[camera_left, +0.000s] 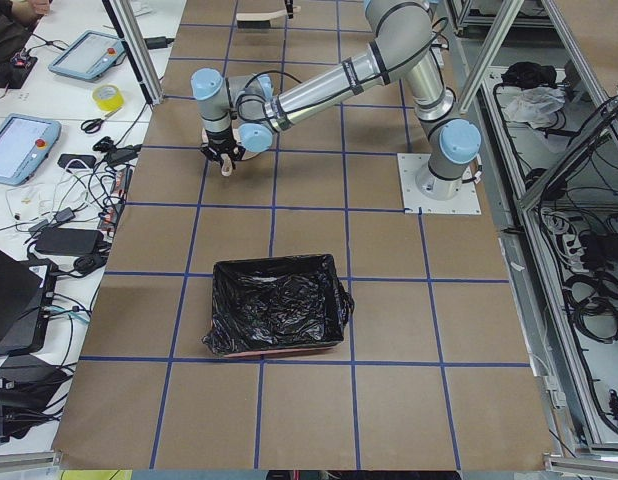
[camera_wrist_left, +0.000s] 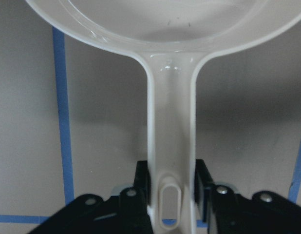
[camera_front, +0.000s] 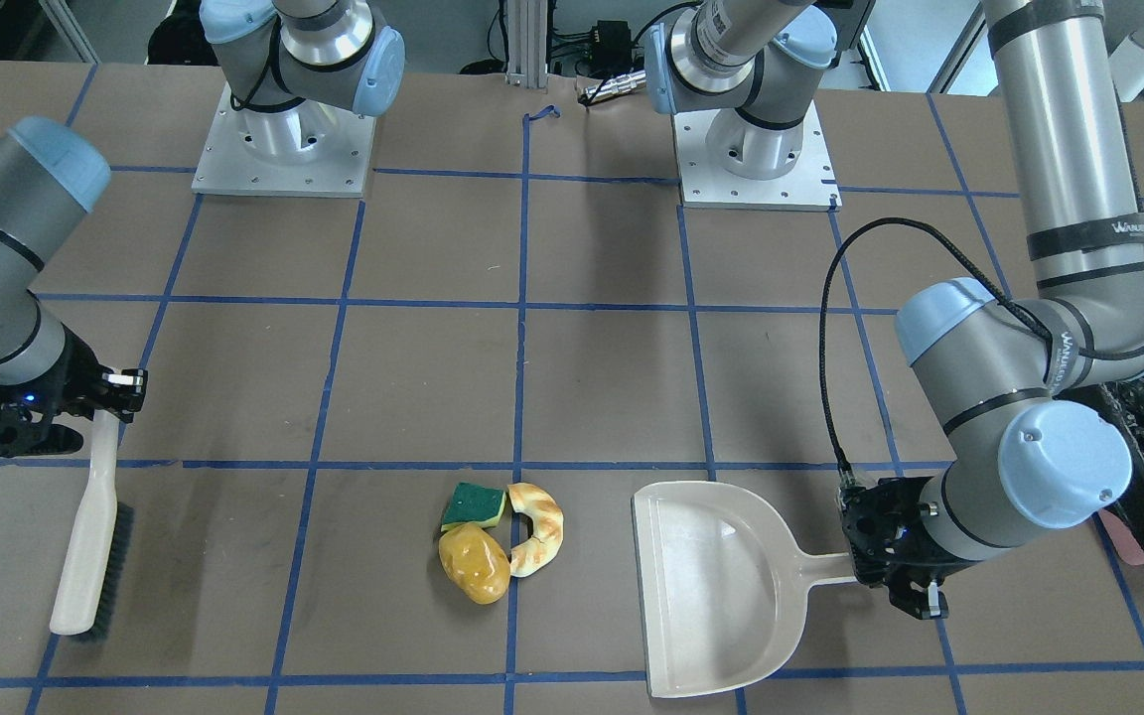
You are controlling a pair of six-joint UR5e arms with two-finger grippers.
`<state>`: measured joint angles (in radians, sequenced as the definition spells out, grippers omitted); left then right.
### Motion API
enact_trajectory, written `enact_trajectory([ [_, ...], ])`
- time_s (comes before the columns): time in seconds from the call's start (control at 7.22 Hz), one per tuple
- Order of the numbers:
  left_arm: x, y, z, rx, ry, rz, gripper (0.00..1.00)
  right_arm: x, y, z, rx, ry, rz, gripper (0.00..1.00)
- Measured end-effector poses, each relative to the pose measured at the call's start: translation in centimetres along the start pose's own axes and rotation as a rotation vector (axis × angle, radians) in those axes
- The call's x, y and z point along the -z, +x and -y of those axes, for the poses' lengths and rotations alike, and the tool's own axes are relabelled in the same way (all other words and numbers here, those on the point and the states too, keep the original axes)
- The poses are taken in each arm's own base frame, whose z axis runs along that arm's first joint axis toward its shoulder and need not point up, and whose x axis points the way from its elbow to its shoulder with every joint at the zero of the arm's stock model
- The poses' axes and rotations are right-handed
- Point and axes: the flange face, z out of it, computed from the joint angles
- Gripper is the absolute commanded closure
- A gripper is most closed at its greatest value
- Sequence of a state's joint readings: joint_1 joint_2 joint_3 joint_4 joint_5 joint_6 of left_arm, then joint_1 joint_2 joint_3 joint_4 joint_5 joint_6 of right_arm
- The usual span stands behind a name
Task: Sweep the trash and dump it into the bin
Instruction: 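Carry the brush with the right gripper behind the trash pile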
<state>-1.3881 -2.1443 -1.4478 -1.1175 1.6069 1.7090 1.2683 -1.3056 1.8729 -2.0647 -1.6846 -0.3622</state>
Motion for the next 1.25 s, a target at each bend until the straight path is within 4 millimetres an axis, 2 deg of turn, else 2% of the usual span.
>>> enact_trajectory([
  [0.28, 0.5, 0.2, 0.4, -0.009, -0.012, 0.002, 1.00, 2.3, -7.0, 0.0, -0.105, -0.066, -0.017, 0.87],
  [0.55, 0.4, 0.3, 1.2, -0.024, -0.036, -0.003, 1.00, 3.2, -14.6, -0.3, -0.219, -0.106, -0.043, 0.88],
  [1.11, 0.3, 0.5, 2.2, -0.041, -0.052, -0.007, 1.00, 1.5, -30.0, -3.3, -0.351, -0.130, -0.086, 0.88],
  [1.25, 0.3, 0.5, 2.3, -0.042, -0.052, -0.007, 1.00, 1.4, -33.0, -4.1, -0.361, -0.132, -0.075, 0.88],
])
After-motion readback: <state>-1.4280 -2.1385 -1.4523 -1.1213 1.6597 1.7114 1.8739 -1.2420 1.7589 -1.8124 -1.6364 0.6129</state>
